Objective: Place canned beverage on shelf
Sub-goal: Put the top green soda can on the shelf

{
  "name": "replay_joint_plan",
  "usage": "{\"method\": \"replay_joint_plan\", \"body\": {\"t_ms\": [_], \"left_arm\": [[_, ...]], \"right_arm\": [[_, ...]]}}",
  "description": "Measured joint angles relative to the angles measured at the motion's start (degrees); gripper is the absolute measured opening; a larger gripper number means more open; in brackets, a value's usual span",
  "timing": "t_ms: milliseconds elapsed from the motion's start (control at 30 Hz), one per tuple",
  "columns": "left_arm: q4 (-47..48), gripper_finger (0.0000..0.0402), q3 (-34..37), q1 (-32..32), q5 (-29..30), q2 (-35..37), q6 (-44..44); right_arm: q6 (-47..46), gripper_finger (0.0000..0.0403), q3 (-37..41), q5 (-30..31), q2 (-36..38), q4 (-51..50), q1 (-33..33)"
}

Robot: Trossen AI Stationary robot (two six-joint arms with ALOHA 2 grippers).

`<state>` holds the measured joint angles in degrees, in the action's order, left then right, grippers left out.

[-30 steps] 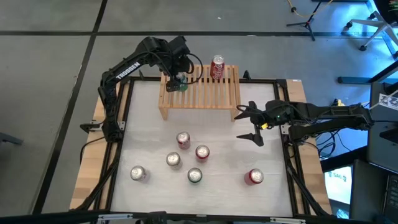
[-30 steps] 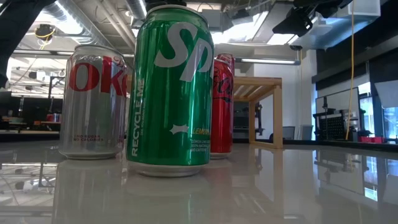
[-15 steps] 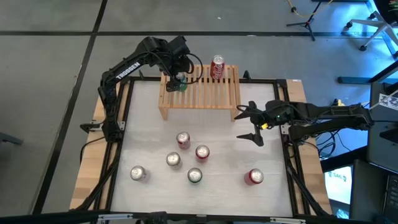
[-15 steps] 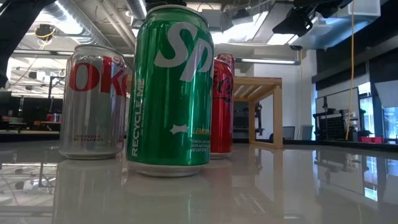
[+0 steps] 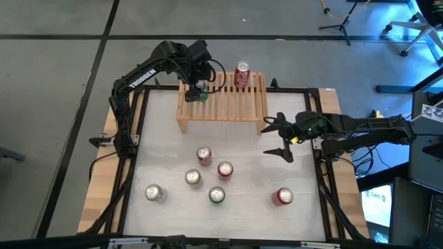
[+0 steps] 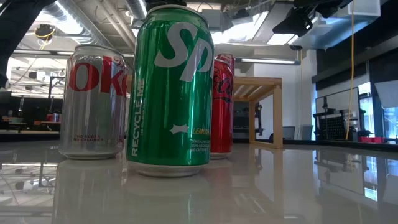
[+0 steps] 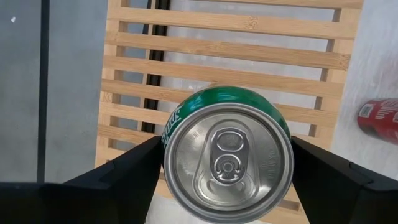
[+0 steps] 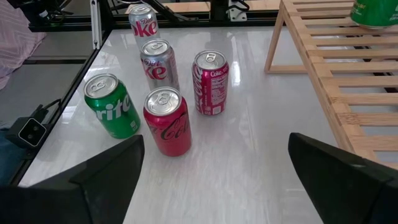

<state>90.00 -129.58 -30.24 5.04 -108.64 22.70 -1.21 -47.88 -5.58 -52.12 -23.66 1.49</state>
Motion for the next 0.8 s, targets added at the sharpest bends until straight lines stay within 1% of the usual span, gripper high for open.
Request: {"method": "replay_joint_plan", "body": {"t_ms": [167,467,533,733,800], "left_arm": [[0.0,0.0316,0.0,0.0,0.0,0.0,0.0],[-0.5,0.0359,0.0,0.0,0.7,0.0,0.0],[-1.3,0.0364,0.0,0.0,1.9,0.0,0.0],[-3.0,0.0365,0.0,0.0,9.4,0.0,0.0],[-3.2,0.0365,0.0,0.0,10.7,0.0,0.0]], "right_arm": [[0.0,0.0392,0.0,0.0,0.0,0.0,0.0],[0.0,0.0392,0.0,0.0,0.0,0.0,0.0],[0.0,0.0392,0.0,0.0,0.0,0.0,0.0],[0.0,0.0392,0.0,0.0,0.0,0.0,0.0],[0.0,0.0392,0.0,0.0,0.0,0.0,0.0]]}}
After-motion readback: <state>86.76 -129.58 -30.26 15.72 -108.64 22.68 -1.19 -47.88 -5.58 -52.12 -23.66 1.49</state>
